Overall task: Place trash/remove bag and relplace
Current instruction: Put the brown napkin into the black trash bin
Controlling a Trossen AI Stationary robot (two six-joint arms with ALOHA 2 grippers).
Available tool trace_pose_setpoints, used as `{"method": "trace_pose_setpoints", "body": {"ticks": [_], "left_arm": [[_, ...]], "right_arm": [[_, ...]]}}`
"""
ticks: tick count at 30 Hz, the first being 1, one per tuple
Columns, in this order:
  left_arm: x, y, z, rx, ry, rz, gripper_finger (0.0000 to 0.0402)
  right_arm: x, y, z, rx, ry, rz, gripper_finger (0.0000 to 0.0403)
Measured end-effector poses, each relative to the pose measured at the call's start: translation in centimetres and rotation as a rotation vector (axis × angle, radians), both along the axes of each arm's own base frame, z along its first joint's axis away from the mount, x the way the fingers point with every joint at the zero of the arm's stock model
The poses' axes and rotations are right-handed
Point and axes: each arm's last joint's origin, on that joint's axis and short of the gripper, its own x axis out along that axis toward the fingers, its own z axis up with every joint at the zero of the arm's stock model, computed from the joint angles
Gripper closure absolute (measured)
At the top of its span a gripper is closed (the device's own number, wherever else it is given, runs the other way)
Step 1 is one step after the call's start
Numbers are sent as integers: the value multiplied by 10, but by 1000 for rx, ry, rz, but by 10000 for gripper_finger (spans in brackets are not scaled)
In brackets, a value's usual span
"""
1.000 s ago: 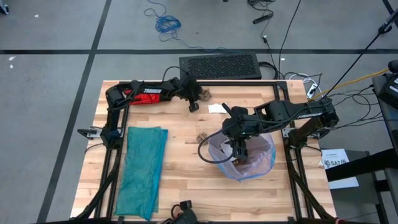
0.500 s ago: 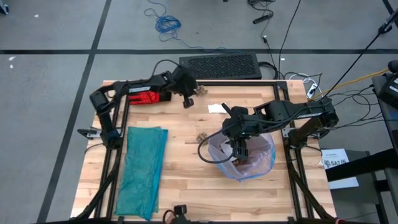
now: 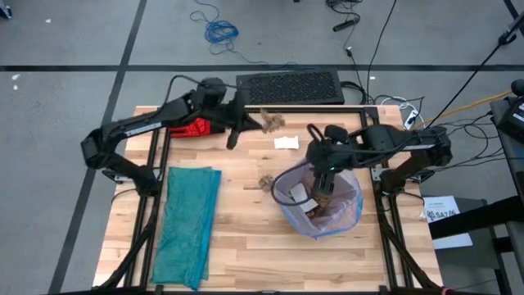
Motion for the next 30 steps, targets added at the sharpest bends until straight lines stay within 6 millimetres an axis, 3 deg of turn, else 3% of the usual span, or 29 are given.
{"method": "trace_pose_setpoints", "body": {"ticks": [8, 13, 16, 22, 26, 30], "left_arm": [[27, -73, 13, 22, -146, -271, 401], [49, -102, 1, 24, -175, -366, 401], [65, -105, -13, 43, -158, -301, 401], [94, -91, -46, 68, -68, -128, 401], [100, -88, -52, 74, -35, -126, 386], [98, -89, -48, 97, -55, -133, 336]], "right_arm": [[-30, -19, 22, -80, -108, -111, 209], [-43, -29, 30, -97, -147, -154, 209], [-45, -34, 32, -113, -154, -163, 209], [-43, -37, 32, -132, -150, -150, 209], [-41, -37, 32, -143, -154, -130, 209], [-41, -37, 32, -150, -150, -117, 209]]}}
